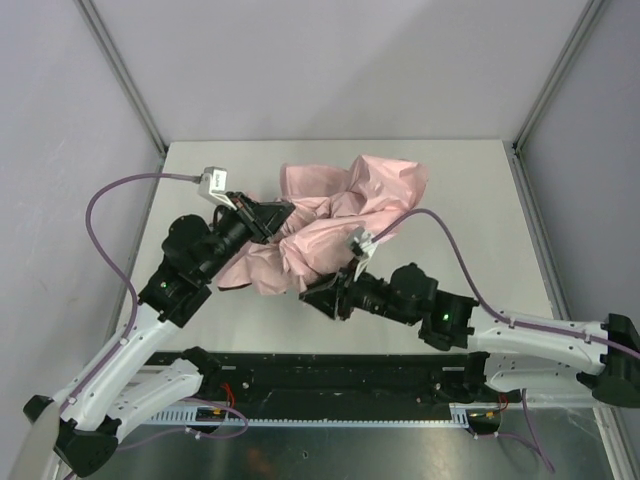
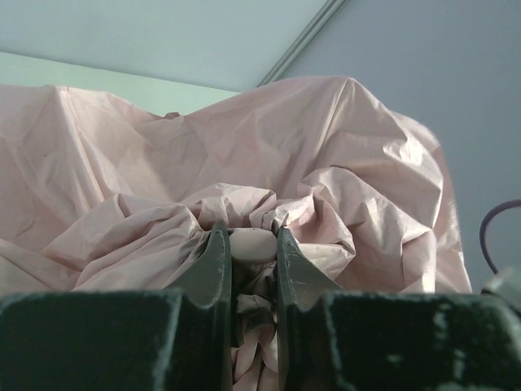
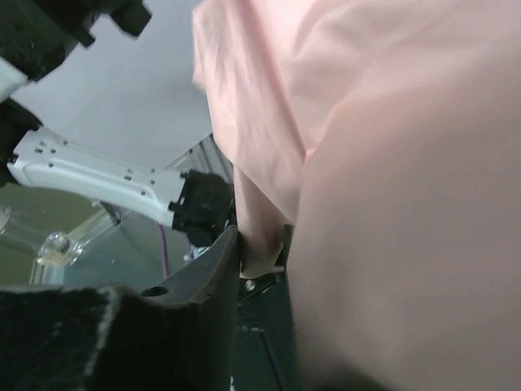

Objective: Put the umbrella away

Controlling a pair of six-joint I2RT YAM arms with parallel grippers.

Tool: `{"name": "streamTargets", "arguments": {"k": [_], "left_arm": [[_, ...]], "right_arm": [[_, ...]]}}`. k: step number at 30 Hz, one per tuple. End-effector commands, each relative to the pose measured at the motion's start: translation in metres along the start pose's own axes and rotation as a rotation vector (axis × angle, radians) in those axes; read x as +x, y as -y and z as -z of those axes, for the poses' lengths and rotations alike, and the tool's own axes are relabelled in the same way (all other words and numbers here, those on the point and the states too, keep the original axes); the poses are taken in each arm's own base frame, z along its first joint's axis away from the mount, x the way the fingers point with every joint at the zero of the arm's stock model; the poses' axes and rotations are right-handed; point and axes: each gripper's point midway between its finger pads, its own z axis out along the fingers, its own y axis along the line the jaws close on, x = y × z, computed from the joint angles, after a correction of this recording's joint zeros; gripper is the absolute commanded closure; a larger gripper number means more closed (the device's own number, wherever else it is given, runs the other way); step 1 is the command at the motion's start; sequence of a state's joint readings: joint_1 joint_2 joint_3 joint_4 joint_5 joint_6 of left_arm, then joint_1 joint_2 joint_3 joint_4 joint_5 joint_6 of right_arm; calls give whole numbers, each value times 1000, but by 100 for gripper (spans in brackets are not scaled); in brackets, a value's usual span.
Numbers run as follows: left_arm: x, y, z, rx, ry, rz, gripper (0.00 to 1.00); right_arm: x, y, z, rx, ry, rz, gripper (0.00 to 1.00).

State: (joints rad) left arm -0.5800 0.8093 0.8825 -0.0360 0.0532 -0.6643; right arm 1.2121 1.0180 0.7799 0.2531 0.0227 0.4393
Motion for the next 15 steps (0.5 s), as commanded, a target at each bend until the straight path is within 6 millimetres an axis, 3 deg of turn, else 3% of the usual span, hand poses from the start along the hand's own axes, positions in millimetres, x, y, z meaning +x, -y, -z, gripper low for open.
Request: {"name": "streamTargets", "arguments": {"k": [1, 4, 9, 13, 15], "left_arm": [[-47, 24, 6, 73, 176, -28, 100], [-54, 29, 8, 93, 212, -32, 100], [-61, 33, 13, 109, 240, -58, 100], [-58, 38, 19, 150, 238, -141, 100], [-55, 39, 23, 168, 232, -187, 100]], "right_arm": [[10, -22, -6, -43, -1, 5, 62], [28, -7, 2, 46, -51, 15, 42], [25, 9, 30, 125, -45, 38, 28], [1, -12, 53, 26, 7, 45, 22], [-10, -28, 62, -53, 30, 27, 26]]}}
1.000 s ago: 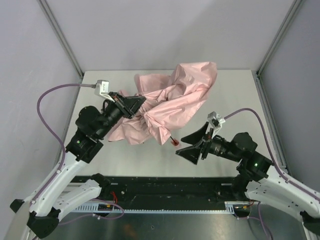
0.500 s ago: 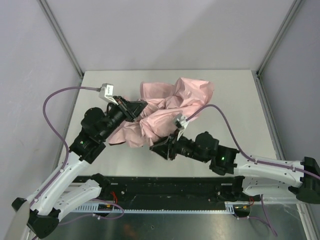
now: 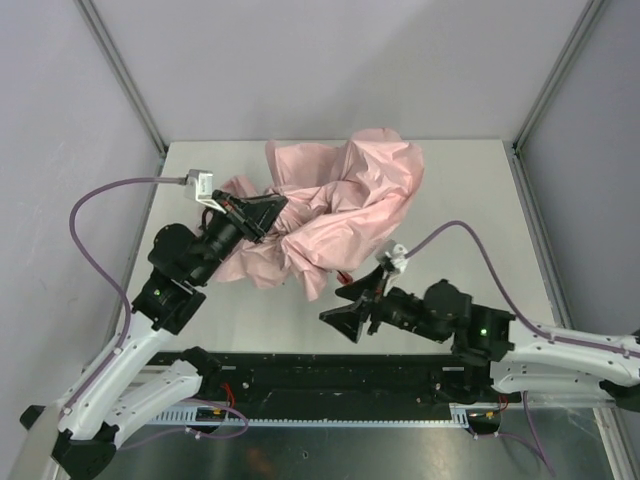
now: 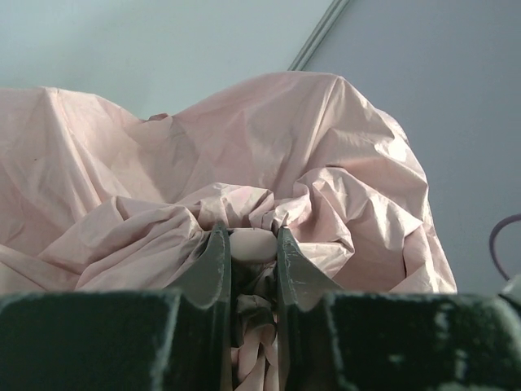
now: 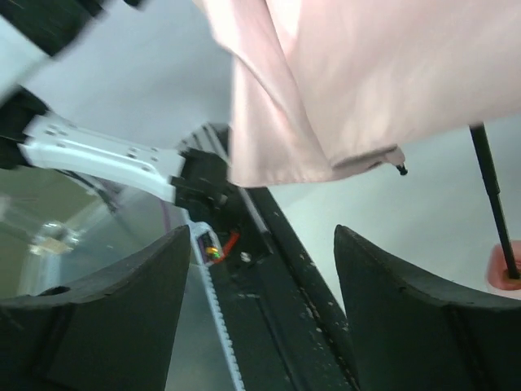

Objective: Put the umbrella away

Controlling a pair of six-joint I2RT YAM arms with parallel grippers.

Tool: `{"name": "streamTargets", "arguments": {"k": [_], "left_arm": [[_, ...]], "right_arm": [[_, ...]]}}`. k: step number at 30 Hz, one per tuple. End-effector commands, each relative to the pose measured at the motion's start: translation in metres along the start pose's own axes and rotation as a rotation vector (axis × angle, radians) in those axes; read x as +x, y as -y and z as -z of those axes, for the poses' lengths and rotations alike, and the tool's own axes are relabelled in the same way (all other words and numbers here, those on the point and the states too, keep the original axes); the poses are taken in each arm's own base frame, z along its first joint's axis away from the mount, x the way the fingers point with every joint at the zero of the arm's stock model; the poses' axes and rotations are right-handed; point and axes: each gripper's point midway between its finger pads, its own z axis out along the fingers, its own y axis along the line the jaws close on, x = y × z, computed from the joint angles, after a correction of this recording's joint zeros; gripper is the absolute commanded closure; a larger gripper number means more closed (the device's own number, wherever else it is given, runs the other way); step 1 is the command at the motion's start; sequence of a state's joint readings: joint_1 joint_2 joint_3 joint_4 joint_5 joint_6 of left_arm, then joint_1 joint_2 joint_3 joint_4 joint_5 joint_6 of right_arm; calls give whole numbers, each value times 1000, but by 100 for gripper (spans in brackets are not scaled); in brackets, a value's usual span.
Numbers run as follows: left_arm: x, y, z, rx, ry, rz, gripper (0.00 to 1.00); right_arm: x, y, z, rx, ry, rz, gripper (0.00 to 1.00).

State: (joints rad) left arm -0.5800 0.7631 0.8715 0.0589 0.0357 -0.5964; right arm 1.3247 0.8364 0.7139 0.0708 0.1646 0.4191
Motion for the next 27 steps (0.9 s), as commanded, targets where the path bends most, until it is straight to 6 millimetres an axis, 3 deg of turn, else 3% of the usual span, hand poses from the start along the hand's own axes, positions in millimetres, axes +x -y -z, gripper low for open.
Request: {"name": "streamTargets", "arguments": {"k": [1, 4, 6, 8, 13, 16, 19, 23, 25, 27], "left_arm": [[-28, 23, 11, 121, 110, -133, 100], [-22, 24, 15, 146, 98, -170, 100], [-18, 27, 17, 171, 91, -162, 100], [-14, 33, 19, 208, 80, -128, 100], [-7, 56, 29, 331, 43, -43, 100], [-4, 63, 36, 379, 33, -57, 100], [0, 66, 44, 418, 32, -122, 100], [5, 62, 50, 430, 49, -227, 100], [6, 56, 48, 413, 59, -262, 100], [7, 52, 44, 399, 61, -289, 100]], "right_arm": [[-34, -31, 24, -145, 90, -14, 32], [-59, -51, 27, -232, 189, -70, 53], [-73, -56, 14, -255, 271, -106, 66], [-74, -56, -10, -246, 288, -85, 70], [-70, -33, -68, -238, 260, -121, 74], [-68, -26, -79, -264, 192, -99, 70], [-60, -27, -61, -247, 106, -14, 54], [-25, -38, -3, -260, -90, 81, 29], [-9, -27, 28, -176, -168, 84, 23], [-16, -9, 57, -64, -145, 63, 19]]}}
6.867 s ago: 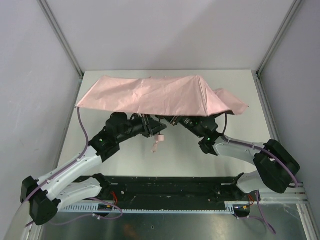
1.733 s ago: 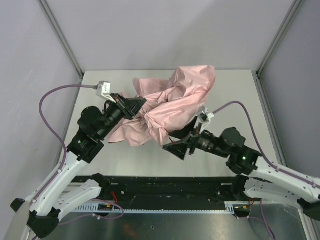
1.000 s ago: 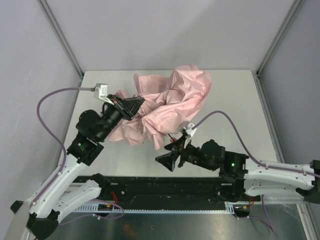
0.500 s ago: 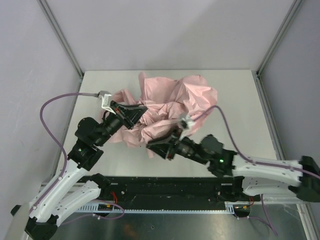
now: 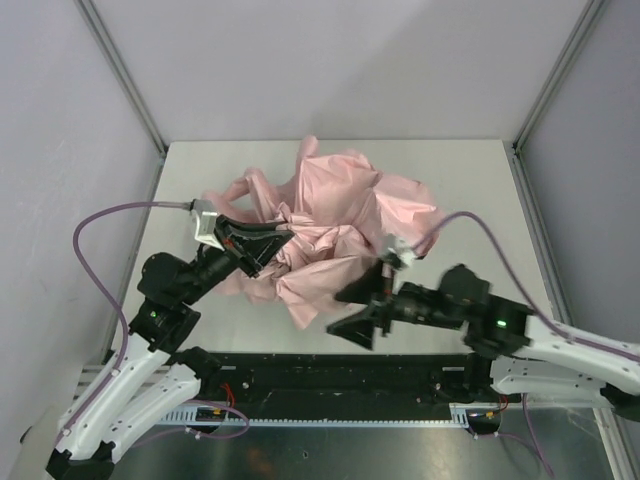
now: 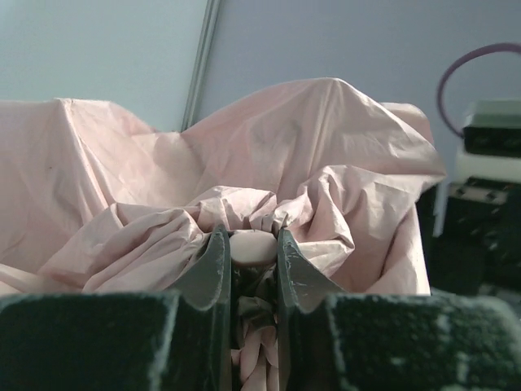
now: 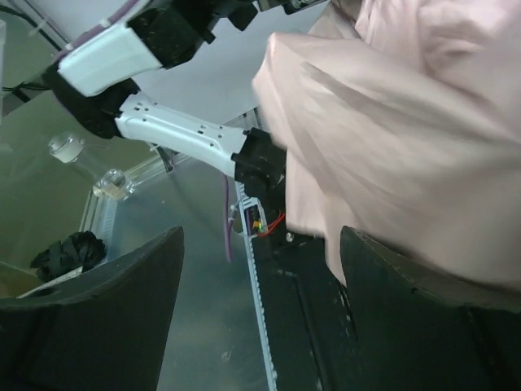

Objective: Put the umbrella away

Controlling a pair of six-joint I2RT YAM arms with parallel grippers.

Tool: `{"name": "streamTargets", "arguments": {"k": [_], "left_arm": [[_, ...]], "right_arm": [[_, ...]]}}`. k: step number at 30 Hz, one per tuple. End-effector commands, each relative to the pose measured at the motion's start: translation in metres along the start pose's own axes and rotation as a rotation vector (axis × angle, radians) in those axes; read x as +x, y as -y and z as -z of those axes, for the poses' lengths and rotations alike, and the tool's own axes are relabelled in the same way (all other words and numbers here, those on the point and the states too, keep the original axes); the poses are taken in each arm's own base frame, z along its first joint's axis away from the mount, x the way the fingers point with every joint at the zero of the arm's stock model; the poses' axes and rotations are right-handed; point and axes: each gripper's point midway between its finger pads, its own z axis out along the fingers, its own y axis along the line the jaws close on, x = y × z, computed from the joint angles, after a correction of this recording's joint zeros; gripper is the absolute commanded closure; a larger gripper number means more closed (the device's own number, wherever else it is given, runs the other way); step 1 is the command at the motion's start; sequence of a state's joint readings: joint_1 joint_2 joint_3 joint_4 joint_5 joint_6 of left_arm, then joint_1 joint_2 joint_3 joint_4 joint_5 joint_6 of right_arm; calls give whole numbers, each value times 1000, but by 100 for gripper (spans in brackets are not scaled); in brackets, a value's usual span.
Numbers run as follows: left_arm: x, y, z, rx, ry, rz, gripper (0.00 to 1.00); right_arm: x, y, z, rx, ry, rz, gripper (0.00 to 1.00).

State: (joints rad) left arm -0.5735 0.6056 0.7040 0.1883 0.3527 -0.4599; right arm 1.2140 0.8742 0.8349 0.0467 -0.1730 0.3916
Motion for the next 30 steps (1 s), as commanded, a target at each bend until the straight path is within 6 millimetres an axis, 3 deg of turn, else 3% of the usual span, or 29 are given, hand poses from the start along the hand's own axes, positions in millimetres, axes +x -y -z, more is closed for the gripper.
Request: {"name": "streamTargets", "arguments": {"k": [1, 6, 10, 16, 27, 30], "left_arm": [[-24, 10, -2, 58, 92, -158, 100], [-21, 12, -6, 88, 67, -206, 100], [-21, 19, -3, 129, 45, -260, 100], [-21, 19, 1, 123, 17, -304, 100], [-12, 47, 7, 288, -33, -320, 100], [-15, 53, 8, 312, -28, -314, 100]], "right_arm": [[9, 18, 75, 208, -74, 14, 18], [-39, 35, 131, 385, 125, 38, 13], [-72, 49, 146, 523, 194, 105, 13], [-96, 55, 135, 606, 141, 210, 19], [-81, 85, 86, 589, -11, 263, 45], [-81, 84, 68, 523, -21, 255, 59]]}}
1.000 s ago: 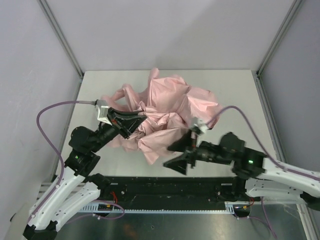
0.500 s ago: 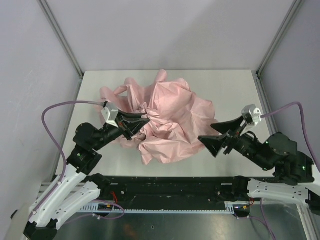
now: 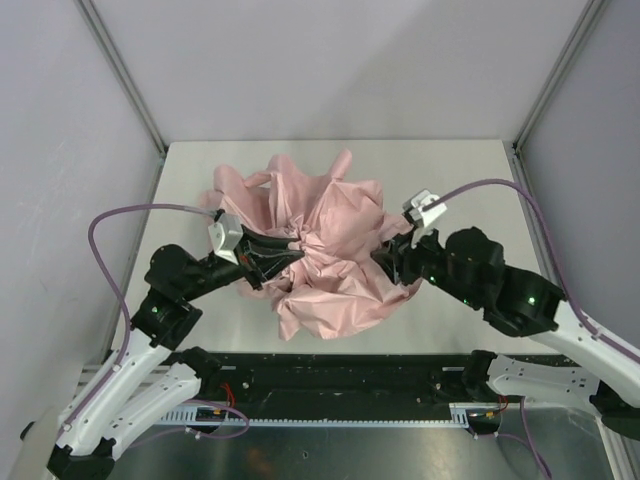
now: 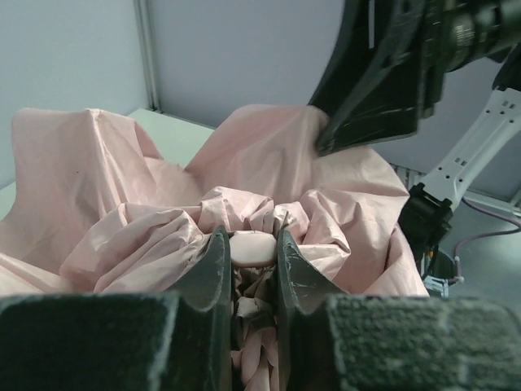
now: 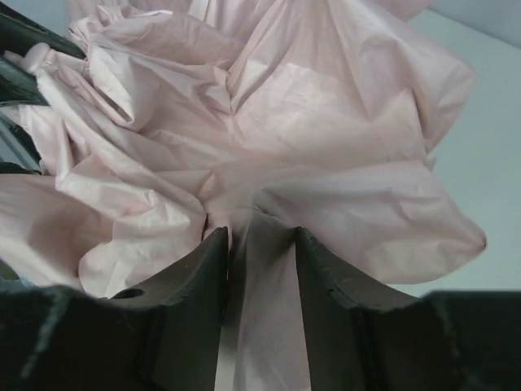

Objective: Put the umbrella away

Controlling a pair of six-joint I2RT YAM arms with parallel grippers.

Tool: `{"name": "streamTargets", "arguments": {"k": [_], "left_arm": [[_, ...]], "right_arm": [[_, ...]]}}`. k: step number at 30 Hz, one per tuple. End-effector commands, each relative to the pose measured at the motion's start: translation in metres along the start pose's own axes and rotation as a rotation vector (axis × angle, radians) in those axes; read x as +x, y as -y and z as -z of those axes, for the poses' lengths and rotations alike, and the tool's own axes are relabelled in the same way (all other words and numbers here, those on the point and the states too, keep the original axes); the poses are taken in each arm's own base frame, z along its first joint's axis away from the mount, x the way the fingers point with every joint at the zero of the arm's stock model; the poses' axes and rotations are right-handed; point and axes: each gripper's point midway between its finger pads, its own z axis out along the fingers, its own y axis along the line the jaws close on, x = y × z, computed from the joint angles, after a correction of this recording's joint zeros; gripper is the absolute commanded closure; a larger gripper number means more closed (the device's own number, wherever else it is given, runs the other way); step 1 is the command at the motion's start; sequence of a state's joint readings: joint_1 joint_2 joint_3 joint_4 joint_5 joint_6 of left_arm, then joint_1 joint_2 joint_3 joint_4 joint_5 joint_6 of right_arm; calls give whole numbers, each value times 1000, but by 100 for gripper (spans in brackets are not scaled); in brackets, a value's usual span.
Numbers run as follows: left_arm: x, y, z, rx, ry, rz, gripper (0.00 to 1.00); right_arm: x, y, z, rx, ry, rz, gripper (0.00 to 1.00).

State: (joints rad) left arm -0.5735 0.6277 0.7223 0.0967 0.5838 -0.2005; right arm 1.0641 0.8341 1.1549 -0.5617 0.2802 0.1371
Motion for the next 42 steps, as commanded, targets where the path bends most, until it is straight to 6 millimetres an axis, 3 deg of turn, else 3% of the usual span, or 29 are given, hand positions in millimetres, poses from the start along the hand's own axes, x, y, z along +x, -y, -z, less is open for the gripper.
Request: {"name": "streamTargets", "arguments": {"k": [1, 6, 8, 11, 13, 16, 20, 25, 30, 33, 38, 42], "left_arm": [[-55, 26, 3, 102, 130, -109, 100], [-50, 29, -11, 147, 125, -38, 100], [-45, 28, -17, 156, 114, -15, 100], [-41, 29, -26, 166, 104, 28, 100], [-42, 33, -28, 181, 105, 53, 100], [-45, 37, -27, 189, 114, 77, 100], [-44, 33, -25, 154, 125, 98, 100], [-42, 18, -24, 60, 148, 140, 100], [-46, 5, -21, -19, 187, 129, 100], [-51, 2, -18, -47, 209, 124, 100], [-59, -3, -10, -94, 252, 127, 100], [-64, -5, -5, -118, 276, 121, 100]], "right_arm": [[-24, -31, -11, -177, 56, -8, 63], [-42, -110, -30, -540, 91, -105, 80], [-52, -141, -40, -664, 128, -137, 80], [-48, -162, -56, -737, 131, -145, 75], [-38, -155, -70, -697, 94, -152, 67], [-24, -125, -80, -571, 36, -155, 47], [-21, -99, -52, -489, 12, -113, 23], [-23, -63, -11, -342, 24, -105, 8], [-33, 2, 13, 4, 112, -325, 5], [-27, 26, 25, 119, 157, -467, 7], [-6, 26, 34, 77, 160, -567, 29], [7, 6, 29, -36, 116, -611, 41]]}}
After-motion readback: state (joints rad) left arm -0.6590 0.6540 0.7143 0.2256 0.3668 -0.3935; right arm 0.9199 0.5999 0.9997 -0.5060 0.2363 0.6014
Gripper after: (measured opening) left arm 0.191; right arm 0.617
